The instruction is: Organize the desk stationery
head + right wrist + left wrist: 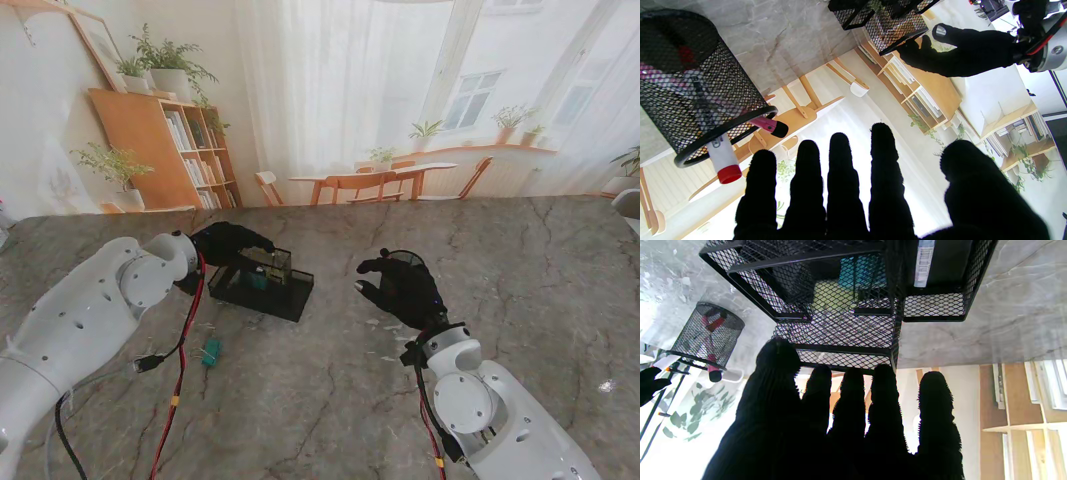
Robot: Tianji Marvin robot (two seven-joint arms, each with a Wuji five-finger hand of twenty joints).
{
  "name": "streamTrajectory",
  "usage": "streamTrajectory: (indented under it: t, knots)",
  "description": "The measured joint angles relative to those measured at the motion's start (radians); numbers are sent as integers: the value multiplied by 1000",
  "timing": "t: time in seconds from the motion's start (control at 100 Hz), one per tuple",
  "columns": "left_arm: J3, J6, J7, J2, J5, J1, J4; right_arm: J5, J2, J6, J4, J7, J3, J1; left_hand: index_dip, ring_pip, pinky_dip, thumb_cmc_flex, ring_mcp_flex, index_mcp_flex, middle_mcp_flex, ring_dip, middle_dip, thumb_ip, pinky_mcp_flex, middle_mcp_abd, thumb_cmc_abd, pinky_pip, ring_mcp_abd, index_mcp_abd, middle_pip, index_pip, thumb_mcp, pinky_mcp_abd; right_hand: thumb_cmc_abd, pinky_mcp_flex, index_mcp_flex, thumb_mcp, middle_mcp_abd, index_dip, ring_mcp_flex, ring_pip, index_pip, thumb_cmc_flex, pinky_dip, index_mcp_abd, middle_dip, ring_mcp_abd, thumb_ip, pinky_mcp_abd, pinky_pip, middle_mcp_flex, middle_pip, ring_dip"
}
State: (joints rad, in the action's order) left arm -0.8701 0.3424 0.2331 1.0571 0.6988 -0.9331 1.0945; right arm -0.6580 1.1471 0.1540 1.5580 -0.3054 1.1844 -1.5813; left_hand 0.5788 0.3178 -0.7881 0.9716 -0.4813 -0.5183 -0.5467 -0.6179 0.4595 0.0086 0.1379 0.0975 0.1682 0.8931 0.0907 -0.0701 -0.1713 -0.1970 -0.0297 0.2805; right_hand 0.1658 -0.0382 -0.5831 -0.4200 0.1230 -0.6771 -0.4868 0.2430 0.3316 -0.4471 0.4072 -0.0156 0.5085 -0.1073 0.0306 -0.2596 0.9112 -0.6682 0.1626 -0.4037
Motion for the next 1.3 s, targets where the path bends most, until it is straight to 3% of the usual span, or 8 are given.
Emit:
streamTrajectory:
  t: [0.04,0.14,0.22,0.59,0.71,0.83,1.12,1.3]
  knots:
    - [-11,1,3,-1,5,-8,9,0,0,0,0,0,0,0,-6,-8,0,-17,3,2,21,6,-19,0,-12,2,0,-14,7,0,23,8,0,6,0,0,0,0,0,0,0,0,0,0,0,0,0,0,0,0,0,0,0,0]
    - [-46,2,6,-4,19,-34,37,0,0,0,0,-1,0,0,-18,-36,0,-64,39,52,62,28,-44,0,-44,11,-12,-49,70,-10,61,28,14,21,0,0,0,0,0,0,0,0,0,0,0,0,0,0,0,0,0,0,0,0]
    - [-66,6,5,-9,35,-52,60,0,0,0,0,-1,0,0,-19,-46,0,-82,48,82,83,36,-51,0,-58,12,-12,-66,88,-16,74,48,14,33,0,0,0,0,0,0,0,0,0,0,0,0,0,0,0,0,0,0,0,0]
    - [-204,21,-8,-17,92,-159,206,1,0,2,-2,-1,-2,2,-56,-111,2,-110,102,154,133,112,-70,0,-98,19,-35,-171,101,-37,80,77,15,82,0,0,0,8,0,0,0,0,0,0,0,0,9,0,0,0,0,0,0,0]
    - [-245,24,-17,-18,109,-200,270,1,0,3,-3,-3,-2,2,-58,-134,37,-110,113,164,143,152,-79,0,-110,19,-55,-217,102,-37,82,77,16,94,0,0,0,8,0,0,0,0,0,0,0,0,9,0,0,0,0,0,0,0]
    - [-321,27,-18,-17,119,-273,374,2,0,4,-4,-3,-3,3,-58,-154,72,-113,151,177,154,187,-85,0,-122,21,-55,-257,114,-37,82,82,16,118,0,0,0,8,0,0,0,0,0,0,0,0,9,0,0,0,0,0,0,0]
    - [-463,61,20,-23,169,-487,631,5,1,12,-7,-8,-5,4,-70,-167,87,-158,167,205,166,225,-95,0,-124,25,-65,-277,129,-22,93,91,15,140,0,0,0,8,0,0,0,0,0,0,0,0,9,0,0,0,0,0,0,0]
    - [-526,44,29,-28,208,-645,740,7,2,18,-9,-12,-6,6,-70,-201,138,-197,233,215,197,274,-111,0,-158,39,-66,-347,163,-22,104,100,14,181,0,0,0,8,0,0,0,0,0,0,0,0,9,0,0,0,0,0,0,0]
